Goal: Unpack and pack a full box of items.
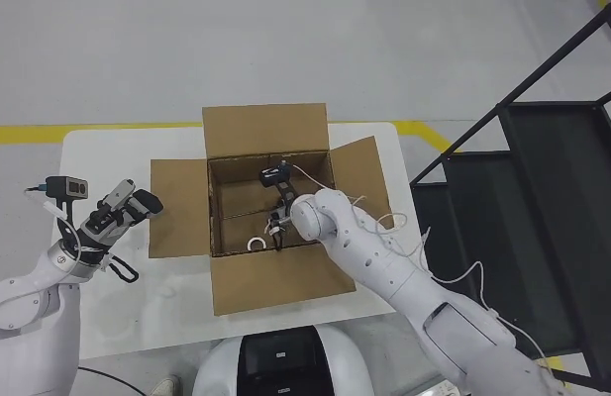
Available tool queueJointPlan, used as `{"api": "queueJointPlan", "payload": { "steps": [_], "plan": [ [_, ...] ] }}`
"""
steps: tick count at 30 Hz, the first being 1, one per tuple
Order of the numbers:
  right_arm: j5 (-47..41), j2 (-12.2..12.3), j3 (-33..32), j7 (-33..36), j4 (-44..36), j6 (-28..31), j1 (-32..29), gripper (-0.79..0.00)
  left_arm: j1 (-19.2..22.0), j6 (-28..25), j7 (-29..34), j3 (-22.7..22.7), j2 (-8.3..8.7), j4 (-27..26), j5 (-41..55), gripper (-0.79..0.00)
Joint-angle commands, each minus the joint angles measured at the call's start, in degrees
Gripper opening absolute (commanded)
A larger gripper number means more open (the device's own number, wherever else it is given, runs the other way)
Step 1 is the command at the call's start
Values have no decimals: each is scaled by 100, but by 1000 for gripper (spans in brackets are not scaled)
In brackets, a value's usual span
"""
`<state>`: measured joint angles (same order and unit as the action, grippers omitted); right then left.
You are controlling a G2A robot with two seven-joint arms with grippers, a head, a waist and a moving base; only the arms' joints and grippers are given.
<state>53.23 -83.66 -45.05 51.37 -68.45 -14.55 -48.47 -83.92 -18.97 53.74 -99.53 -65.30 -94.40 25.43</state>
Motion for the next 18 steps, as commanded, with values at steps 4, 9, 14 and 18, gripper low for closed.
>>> {"api": "queueJointPlan", "payload": {
  "steps": [4,9,14,18],
  "plan": [
    [300,142,-296,147,-720,-27,-357,-785,0,0,0,0,0,0,0,0],
    [398,235,-579,260,-1124,16,-614,0,0,0,0,0,0,0,0,0],
    [156,257,-735,249,-1179,335,-693,0,0,0,0,0,0,0,0,0],
    [135,266,-764,161,-1241,519,-744,0,0,0,0,0,0,0,0,0]
  ]
}}
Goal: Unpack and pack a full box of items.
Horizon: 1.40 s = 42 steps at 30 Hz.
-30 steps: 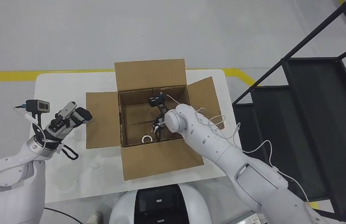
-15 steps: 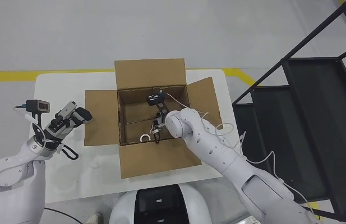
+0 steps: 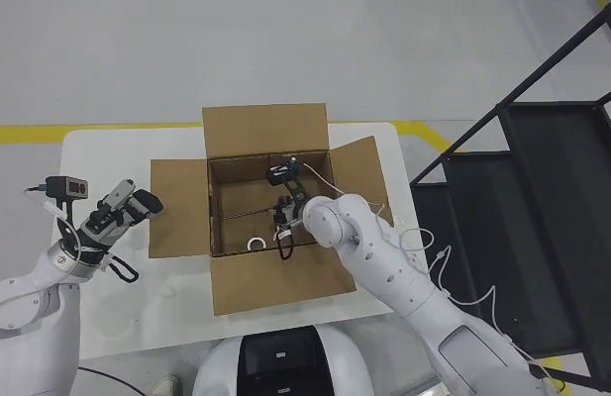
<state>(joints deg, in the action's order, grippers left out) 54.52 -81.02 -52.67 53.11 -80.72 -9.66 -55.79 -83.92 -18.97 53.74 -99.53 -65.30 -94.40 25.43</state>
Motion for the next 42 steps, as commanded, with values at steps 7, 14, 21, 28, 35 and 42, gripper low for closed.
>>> {"api": "queueJointPlan", "payload": {
  "steps": [7,14,21,28,35,42],
  "plan": [
    [6,2,-2,-13,-15,31,-12,0,0,0,0,0,0,0,0,0],
    [6,2,-2,-13,-15,31,-12,0,0,0,0,0,0,0,0,0],
    [79,-9,25,-121,117,78,36,0,0,0,0,0,0,0,0,0],
    [391,-173,418,99,1027,-6,762,0,0,0,0,0,0,0,0,0],
    [385,-451,986,340,2014,111,1330,-200,0,0,0,0,0,0,0,0],
    [223,-639,1189,221,2576,255,1555,-394,0,0,0,0,0,0,0,0]
  ]
}}
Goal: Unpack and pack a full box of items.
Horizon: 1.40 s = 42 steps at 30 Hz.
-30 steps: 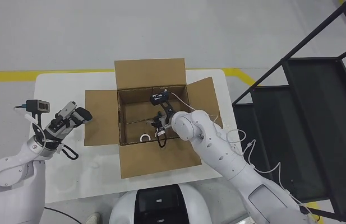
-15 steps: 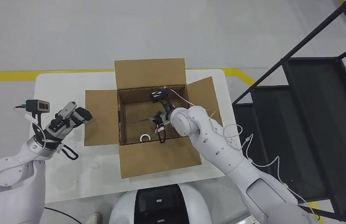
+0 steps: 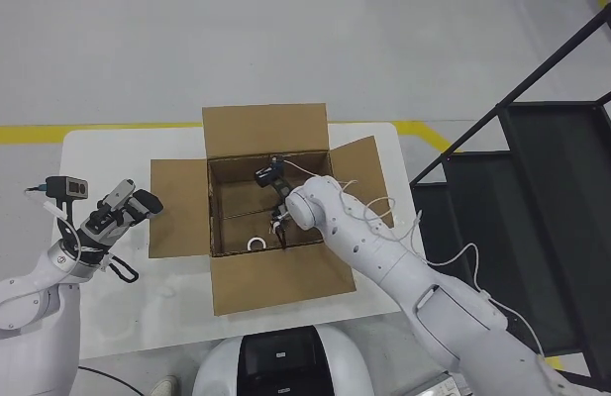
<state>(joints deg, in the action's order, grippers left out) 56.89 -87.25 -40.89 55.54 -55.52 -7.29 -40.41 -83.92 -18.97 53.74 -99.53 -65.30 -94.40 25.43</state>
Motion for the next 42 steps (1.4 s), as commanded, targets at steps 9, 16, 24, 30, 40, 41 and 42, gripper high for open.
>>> {"api": "queueJointPlan", "payload": {
  "steps": [9,16,24,30,40,41,42],
  "plan": [
    [-33,-194,168,-144,564,46,166,-394,0,0,0,0,0,0,0,0],
    [-179,-310,179,-252,886,160,269,-486,0,0,0,0,0,0,0,0],
    [-376,-370,64,-369,1106,361,360,-785,0,0,0,0,0,0,0,0],
    [-296,-321,-88,-462,895,317,299,-785,0,0,0,0,0,0,0,0],
    [343,24,-683,-345,-382,-38,-277,-785,0,0,0,0,0,0,0,0],
    [414,69,-769,-308,-568,-54,-371,-785,0,0,0,0,0,0,0,0],
    [477,114,-862,-282,-766,-58,-471,-785,0,0,0,0,0,0,0,0]
  ]
}}
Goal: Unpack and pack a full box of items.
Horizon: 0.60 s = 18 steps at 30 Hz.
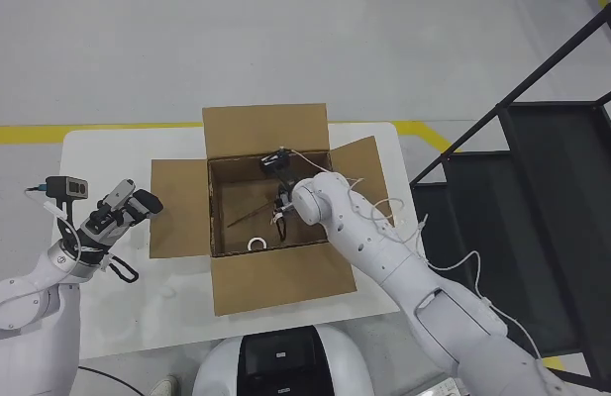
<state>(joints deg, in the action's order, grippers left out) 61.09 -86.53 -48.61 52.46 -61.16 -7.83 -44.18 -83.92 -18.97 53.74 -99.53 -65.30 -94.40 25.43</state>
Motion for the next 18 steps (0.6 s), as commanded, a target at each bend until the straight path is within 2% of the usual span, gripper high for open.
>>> {"api": "queueJointPlan", "payload": {
  "steps": [1,6,16,17,18],
  "plan": [
    [107,86,-186,57,-394,9,-202,-785,0,0,0,0,0,0,0,0],
    [273,249,-569,247,-1013,121,-631,-785,0,0,0,0,0,0,0,0],
    [245,249,-609,256,-1032,236,-663,-785,0,0,0,0,0,0,0,0],
    [384,242,-560,287,-975,149,-627,-597,0,0,0,0,0,0,0,0],
    [452,225,-500,297,-926,70,-598,-283,0,0,0,0,0,0,0,0]
  ]
}}
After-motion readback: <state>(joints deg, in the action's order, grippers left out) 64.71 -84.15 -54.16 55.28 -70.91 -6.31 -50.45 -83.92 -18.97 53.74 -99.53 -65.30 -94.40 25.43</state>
